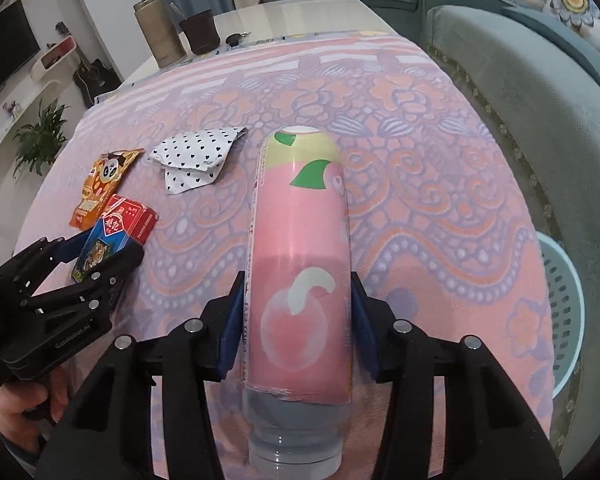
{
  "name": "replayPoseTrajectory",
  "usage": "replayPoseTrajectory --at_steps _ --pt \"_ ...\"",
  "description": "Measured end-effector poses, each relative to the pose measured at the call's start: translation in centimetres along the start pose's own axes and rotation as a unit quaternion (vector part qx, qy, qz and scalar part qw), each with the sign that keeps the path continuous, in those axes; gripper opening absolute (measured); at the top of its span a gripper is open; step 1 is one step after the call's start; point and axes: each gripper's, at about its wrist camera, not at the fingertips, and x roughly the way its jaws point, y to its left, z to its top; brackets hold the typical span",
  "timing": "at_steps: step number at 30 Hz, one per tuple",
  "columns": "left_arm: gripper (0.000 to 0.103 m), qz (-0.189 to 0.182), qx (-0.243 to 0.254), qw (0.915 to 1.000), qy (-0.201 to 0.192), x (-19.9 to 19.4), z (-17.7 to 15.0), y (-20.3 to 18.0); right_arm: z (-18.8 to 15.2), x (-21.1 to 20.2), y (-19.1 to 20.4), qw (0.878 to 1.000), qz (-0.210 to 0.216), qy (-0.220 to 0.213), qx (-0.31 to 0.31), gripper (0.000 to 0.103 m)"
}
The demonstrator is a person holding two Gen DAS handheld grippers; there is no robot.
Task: Collect trash
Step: 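Lift the box and bottle and carry them over the wastebasket with both tools, then open both tools to drop box and bottle into the wastebasket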
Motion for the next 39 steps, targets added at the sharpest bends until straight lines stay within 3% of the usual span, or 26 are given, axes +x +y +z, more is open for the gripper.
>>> replayPoseTrajectory --at_steps 3,10,19,23,28,33,39 --pt "0.057 -0.049 -0.028 0.9981 -0.025 -0.9 0.2 0.3 -0.1 -0.7 -0.5 1.000 0.009 -0.012 0.009 0.045" --pt "0.057 -0.112 -0.024 0.9889 -0.094 -3.4 2.4 -2.1 -0.1 -4.7 -4.2 0.997 0.004 -0.062 0.045 0.045" --pt "0.057 -0.198 0.036 0.9699 -0.137 -5.7 7.0 -11.1 -0.1 -10.8 -12.0 0.984 -0.041 -0.129 0.116 0.045" --pt "0.057 -0.254 0.055 0.9576 -0.125 -5.0 8.8 -16.3 -0.6 -12.6 -16.3 0.976 -0.086 -0.142 0.144 0.045" --pt "0.057 -0.275 0.097 0.9503 -0.109 -3.0 10.0 -22.0 -2.2 -13.1 -22.3 0.961 -0.111 -0.144 0.209 0.045" --pt "0.057 -0.293 0.127 0.9452 -0.066 1.1 10.4 -27.4 -4.6 -10.5 -26.7 0.951 -0.125 -0.111 0.262 0.045" --pt "0.057 -0.301 0.144 0.9426 -0.008 6.2 9.3 -31.7 -6.8 -6.6 -29.4 0.944 -0.121 -0.073 0.297 0.045"
